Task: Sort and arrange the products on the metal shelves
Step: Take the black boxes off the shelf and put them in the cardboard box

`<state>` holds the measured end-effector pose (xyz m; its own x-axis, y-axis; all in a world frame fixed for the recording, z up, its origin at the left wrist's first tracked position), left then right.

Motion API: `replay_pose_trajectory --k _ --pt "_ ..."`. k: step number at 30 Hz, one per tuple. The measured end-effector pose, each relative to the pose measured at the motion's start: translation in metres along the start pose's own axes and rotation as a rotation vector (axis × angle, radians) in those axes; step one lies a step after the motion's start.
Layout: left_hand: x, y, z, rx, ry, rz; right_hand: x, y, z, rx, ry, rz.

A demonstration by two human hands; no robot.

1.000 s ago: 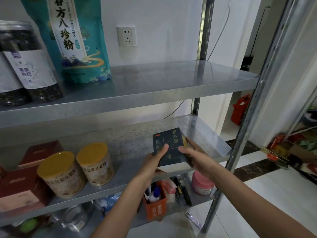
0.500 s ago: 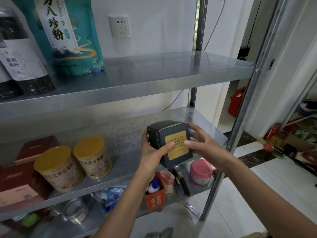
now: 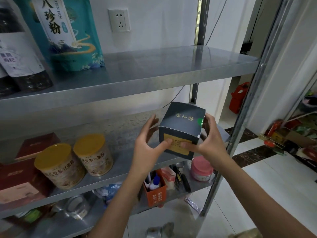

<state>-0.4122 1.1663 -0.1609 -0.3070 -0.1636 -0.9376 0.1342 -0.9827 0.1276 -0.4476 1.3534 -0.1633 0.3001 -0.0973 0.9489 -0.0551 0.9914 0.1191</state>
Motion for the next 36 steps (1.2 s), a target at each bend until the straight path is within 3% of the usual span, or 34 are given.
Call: replay_pose_trajectory --k 4,7,12,16,19,28,34,36 --pt "-0.005 -0.027 -0.016 0.039 0.076 -0.01 -0.001 -0.022 -0.014 -0.218 0.002 -0.09" --pt "-0.009 -0.038 -0.009 0.002 0.14 0.063 -0.005 -0.038 -0.025 -0.243 0.013 -0.193" --pt "-0.005 -0.021 0.0 -0.085 0.07 0.108 -0.005 -0.014 -0.033 0.063 -0.03 -0.135" --pt "-0.003 -0.001 0.009 0.017 0.176 -0.035 -0.004 0.018 -0.013 0.218 -0.206 0.15" --pt "-0.001 -0.003 0.008 0.103 0.219 -0.1 -0.002 0.021 0.0 0.34 -0.272 0.193" --pt "0.005 -0.007 0.017 0.203 0.302 -0.17 -0.01 0.014 -0.001 0.117 -0.242 0.199" --pt "0.017 -0.026 0.01 0.429 0.386 -0.105 -0.018 0.023 -0.005 -0.009 -0.426 0.32" --pt "0.021 -0.039 0.005 0.433 0.438 -0.15 -0.02 0.032 -0.007 -0.034 -0.494 0.329"
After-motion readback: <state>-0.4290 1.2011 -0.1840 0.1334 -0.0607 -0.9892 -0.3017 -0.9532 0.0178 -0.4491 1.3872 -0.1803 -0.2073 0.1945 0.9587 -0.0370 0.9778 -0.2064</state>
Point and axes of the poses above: each hand's wrist, its own z-axis towards the middle knuckle, its own y-axis out of the back of the hand, x = y × z, the point moved 1 cm from there along z, towards the middle knuckle, and after that the axes turned 1 degree about -x, right-handed, at the moved point
